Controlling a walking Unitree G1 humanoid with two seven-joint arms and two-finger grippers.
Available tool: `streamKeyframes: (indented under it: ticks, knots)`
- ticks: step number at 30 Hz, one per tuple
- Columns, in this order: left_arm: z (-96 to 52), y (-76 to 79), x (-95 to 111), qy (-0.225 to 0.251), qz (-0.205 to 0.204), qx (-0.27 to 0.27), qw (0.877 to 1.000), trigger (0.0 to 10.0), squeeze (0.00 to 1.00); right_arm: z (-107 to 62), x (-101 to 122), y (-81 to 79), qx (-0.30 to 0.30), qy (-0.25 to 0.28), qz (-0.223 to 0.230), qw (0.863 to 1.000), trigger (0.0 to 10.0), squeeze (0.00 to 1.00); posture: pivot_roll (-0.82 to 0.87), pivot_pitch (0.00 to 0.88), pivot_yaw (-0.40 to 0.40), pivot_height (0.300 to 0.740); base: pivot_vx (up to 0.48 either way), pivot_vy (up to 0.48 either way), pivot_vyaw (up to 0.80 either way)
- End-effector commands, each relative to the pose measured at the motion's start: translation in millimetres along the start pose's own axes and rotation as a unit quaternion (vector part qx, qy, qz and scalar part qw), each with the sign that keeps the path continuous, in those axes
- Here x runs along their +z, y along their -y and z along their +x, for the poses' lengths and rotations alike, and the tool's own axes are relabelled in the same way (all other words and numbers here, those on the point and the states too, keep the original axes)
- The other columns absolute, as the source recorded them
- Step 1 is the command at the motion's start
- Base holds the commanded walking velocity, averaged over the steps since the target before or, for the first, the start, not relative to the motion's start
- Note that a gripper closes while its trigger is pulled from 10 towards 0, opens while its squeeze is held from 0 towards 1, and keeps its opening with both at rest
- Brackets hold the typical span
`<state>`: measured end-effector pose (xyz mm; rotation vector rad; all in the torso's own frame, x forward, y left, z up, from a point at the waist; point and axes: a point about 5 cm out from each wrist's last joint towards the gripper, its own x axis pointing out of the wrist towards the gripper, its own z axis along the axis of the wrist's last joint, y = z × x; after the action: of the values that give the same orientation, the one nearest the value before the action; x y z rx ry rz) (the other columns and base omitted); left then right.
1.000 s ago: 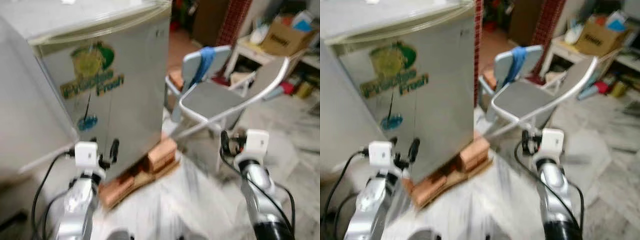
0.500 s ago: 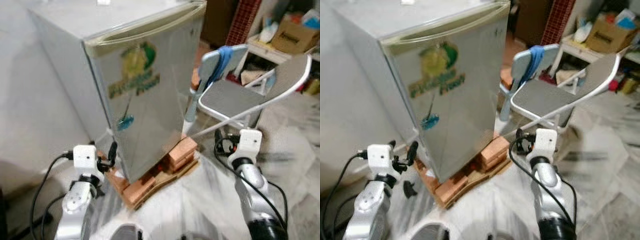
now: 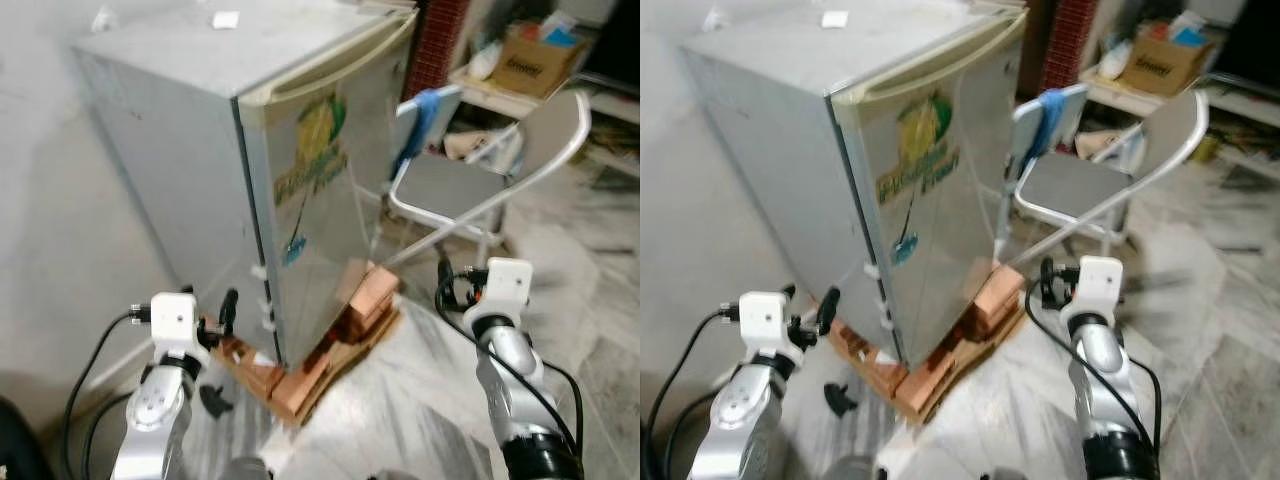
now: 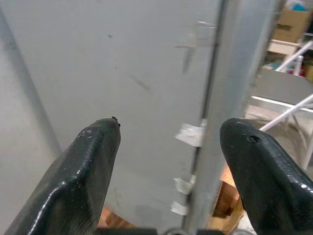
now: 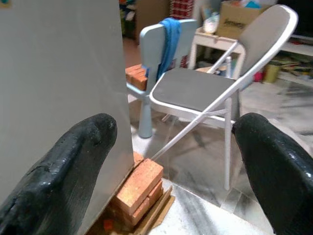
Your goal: Restocking fridge
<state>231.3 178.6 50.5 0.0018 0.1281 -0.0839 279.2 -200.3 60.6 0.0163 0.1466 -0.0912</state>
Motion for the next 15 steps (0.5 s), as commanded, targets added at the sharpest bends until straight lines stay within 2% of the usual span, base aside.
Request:
streamKeyframes:
  ticks: [1, 4, 15]
  knots:
    - [-1.6, -7.1, 1.7, 0.002, 0.008, 0.009, 1.000, 10.0, 0.00, 2.6, 4.6, -9.1, 0.014, 0.008, 0.001, 1.000, 10.0, 0.00, 0.13, 0.000, -0.019, 0.740, 0.000, 0.480, -0.80]
    - [-1.4, -7.2, 1.9, 0.003, 0.008, 0.009, 1.000, 10.0, 0.00, 3.2, 4.7, -9.0, 0.016, 0.008, 0.002, 1.000, 10.0, 0.00, 0.13, 0.000, -0.020, 0.740, 0.000, 0.417, -0.80]
    - [-0.1, -5.7, 2.8, 0.005, 0.013, -0.002, 1.000, 10.0, 0.00, 3.4, 4.6, -8.8, 0.015, 0.006, -0.002, 1.000, 10.0, 0.00, 0.13, 0.000, -0.022, 0.740, 0.000, 0.000, -0.80]
